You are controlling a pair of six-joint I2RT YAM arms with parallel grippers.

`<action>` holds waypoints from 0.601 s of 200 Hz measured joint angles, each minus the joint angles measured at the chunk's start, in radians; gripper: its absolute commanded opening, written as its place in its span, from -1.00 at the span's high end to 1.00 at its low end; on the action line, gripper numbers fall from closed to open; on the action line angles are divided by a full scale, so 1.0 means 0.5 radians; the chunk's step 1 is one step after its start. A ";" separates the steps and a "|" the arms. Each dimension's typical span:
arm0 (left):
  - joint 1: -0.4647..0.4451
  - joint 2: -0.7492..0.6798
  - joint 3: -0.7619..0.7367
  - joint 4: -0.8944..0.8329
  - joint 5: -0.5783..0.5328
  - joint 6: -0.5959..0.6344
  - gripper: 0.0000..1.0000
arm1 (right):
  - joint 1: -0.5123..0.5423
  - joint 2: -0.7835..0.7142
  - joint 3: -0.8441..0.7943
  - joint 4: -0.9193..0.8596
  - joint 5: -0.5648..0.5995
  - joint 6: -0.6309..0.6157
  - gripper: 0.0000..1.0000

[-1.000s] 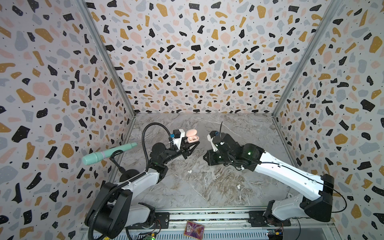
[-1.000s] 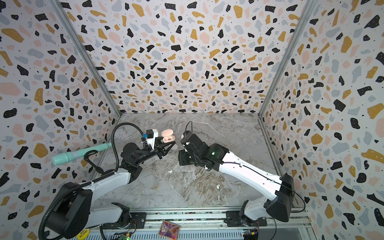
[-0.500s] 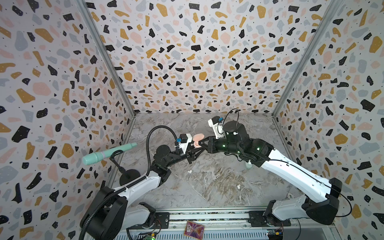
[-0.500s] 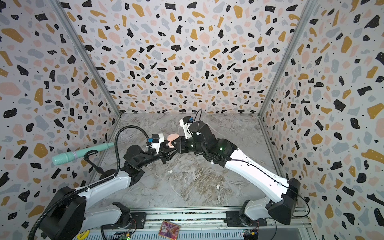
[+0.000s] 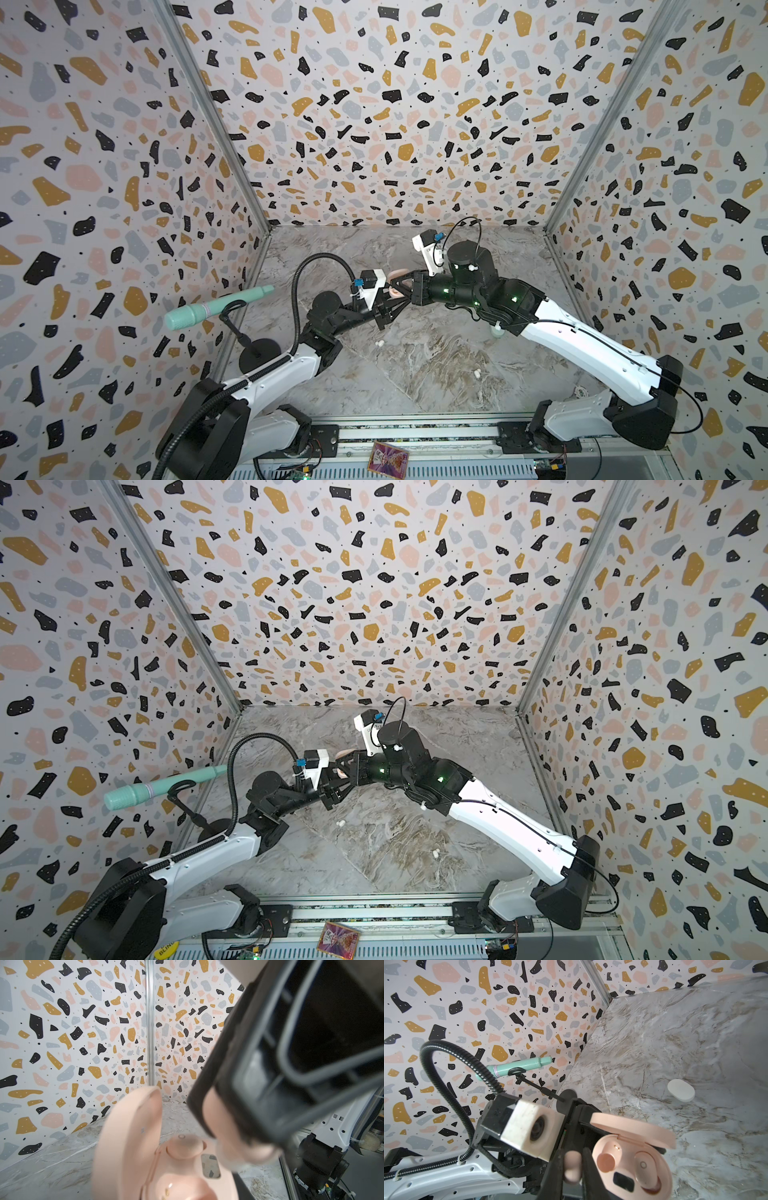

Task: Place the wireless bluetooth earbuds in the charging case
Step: 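Lift the earbud and carry it to the open case in the left gripper, then press the earbud into the empty case slot and open the right gripper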

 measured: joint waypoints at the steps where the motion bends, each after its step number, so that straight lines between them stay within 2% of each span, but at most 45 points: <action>1: 0.000 0.000 0.001 0.000 0.000 0.000 0.40 | -0.001 0.000 -0.002 0.001 0.000 0.001 0.81; 120: -0.011 -0.034 0.002 -0.075 -0.028 0.000 0.40 | -0.023 -0.005 -0.147 0.144 -0.048 0.085 0.81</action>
